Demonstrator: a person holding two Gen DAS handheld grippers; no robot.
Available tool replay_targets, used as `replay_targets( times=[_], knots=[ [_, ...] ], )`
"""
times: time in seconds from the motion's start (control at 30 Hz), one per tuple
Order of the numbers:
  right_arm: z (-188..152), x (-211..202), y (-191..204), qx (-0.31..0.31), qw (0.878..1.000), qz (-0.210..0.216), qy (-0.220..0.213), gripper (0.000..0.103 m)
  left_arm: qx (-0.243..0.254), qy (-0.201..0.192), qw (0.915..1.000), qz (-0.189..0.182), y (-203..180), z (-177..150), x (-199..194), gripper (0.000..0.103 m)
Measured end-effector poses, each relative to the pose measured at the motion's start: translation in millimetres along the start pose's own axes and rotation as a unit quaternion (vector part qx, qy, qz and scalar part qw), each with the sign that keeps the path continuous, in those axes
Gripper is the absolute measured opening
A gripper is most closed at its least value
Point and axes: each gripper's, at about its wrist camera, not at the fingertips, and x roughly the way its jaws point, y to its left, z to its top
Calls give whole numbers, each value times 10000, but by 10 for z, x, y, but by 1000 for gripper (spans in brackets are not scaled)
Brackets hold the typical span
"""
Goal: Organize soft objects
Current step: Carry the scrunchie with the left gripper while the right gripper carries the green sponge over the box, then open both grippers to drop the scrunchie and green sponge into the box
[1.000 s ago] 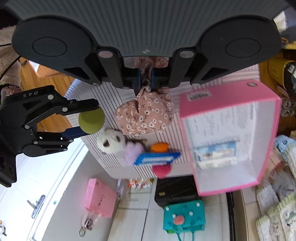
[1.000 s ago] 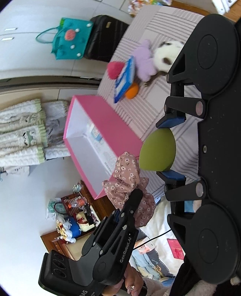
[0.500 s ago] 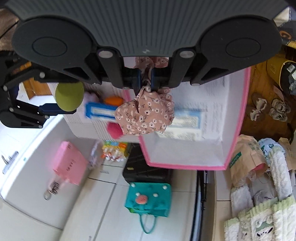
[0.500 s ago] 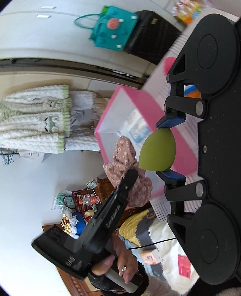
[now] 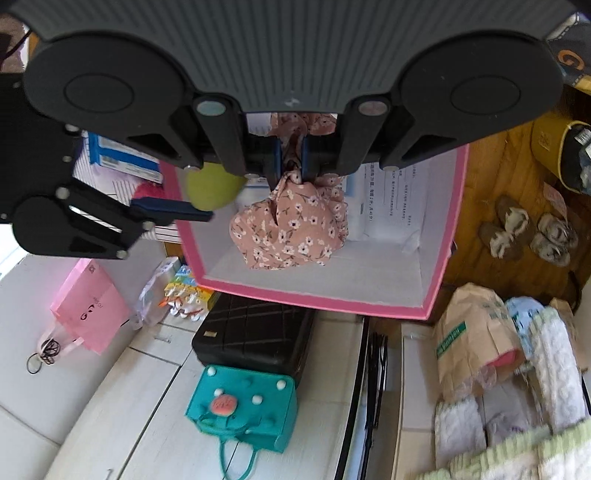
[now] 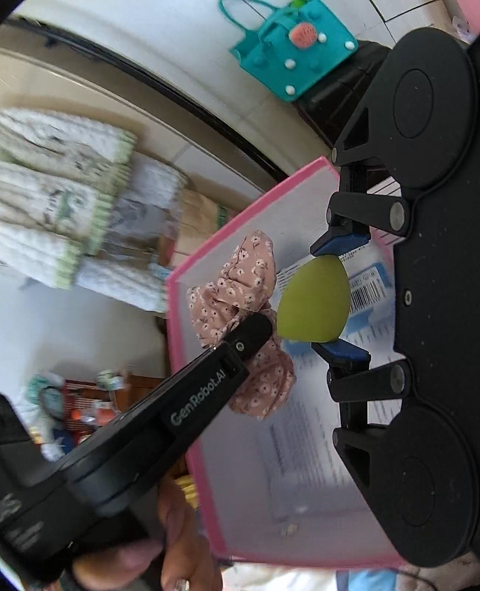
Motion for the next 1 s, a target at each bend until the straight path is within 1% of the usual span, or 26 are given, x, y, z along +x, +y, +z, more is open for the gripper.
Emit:
replay_targets(
  times=[0.1, 0.2, 0.27, 0.33, 0.47, 0.5, 0.53, 0.57, 0.6, 0.67, 0.73, 0.87, 1.0],
  knots=[
    [74, 281, -50, -193, 9993, -37, 332, 53, -171, 112, 9998, 1, 77, 63, 164, 9],
    [133, 508, -57, -456, 9968, -118, 641, 53, -387, 214, 9990, -99, 155, 93, 291, 9],
    [155, 585, -43, -612, 9950, -121, 778, 53, -454, 285, 9985, -125, 177, 107, 365, 9],
    [160, 629, -21, -777, 9928, -251, 877, 53, -426, 289, 9986, -93, 172, 118, 409, 9],
    [180, 681, -19, -751, 9907, -358, 1076, 54, -558, 331, 9979, -5, 193, 148, 471, 9],
    [199, 714, -38, -777, 9902, -380, 1093, 56, -581, 314, 9978, 17, 199, 156, 473, 9],
    [196, 717, -29, -836, 9896, -383, 1110, 63, -558, 288, 9980, 18, 195, 154, 472, 9],
    [203, 728, -34, -867, 9893, -384, 1111, 68, -578, 292, 9979, 20, 191, 142, 471, 9],
    [204, 721, -34, -864, 9895, -409, 1088, 70, -614, 331, 9976, -3, 189, 135, 478, 9],
    [193, 636, -37, -780, 9908, -539, 970, 70, -648, 395, 9971, -110, 188, 142, 501, 9],
    [169, 504, -66, -608, 9933, -543, 818, 70, -660, 386, 9970, -102, 174, 154, 524, 9],
    [84, 84, -208, 143, 9989, -250, 360, 71, -648, 392, 9971, -101, 150, 158, 580, 9],
    [-50, -292, -301, 829, 9966, 39, -4, 71, -597, 384, 9974, 92, 136, 143, 652, 10]
  ],
)
